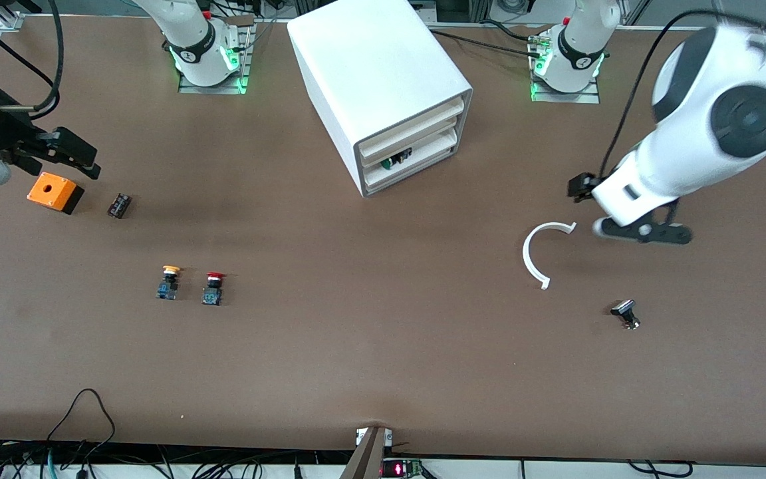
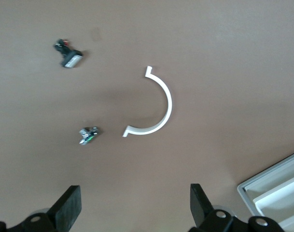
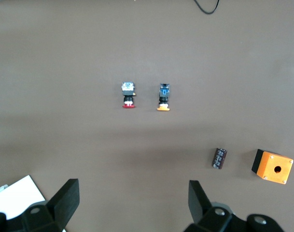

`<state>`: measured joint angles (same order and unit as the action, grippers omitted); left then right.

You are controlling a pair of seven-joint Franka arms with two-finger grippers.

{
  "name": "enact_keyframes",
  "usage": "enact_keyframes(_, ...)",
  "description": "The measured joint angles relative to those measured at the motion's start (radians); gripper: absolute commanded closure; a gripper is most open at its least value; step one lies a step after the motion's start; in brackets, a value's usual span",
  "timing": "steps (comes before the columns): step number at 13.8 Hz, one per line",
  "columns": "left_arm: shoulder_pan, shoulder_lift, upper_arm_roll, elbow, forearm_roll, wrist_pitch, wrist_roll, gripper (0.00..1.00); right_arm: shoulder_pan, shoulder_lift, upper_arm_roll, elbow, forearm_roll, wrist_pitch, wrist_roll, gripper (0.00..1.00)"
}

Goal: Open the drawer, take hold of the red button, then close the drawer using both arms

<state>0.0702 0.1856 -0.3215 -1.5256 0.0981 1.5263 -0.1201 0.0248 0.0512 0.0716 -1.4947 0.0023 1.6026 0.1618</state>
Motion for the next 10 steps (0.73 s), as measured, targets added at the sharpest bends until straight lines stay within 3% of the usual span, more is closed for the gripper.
enact_keyframes(4,-0.055,-0.159,0.145,-0.096,-0.021,-0.007,0.115,0.01,0.000,0.000,0.000,0.009,0.000,-0.004,0.000,0.01)
enact_keyframes(7,-0.082,-0.178,0.238,-0.151,-0.035,0.061,0.128,0.01,0.000,0.000,0.000,0.010,0.000,-0.005,0.000,0.00)
enact_keyframes(10,-0.086,-0.182,0.254,-0.195,-0.044,0.100,0.103,0.01,0.000,0.000,0.000,0.010,0.000,-0.005,0.000,0.00)
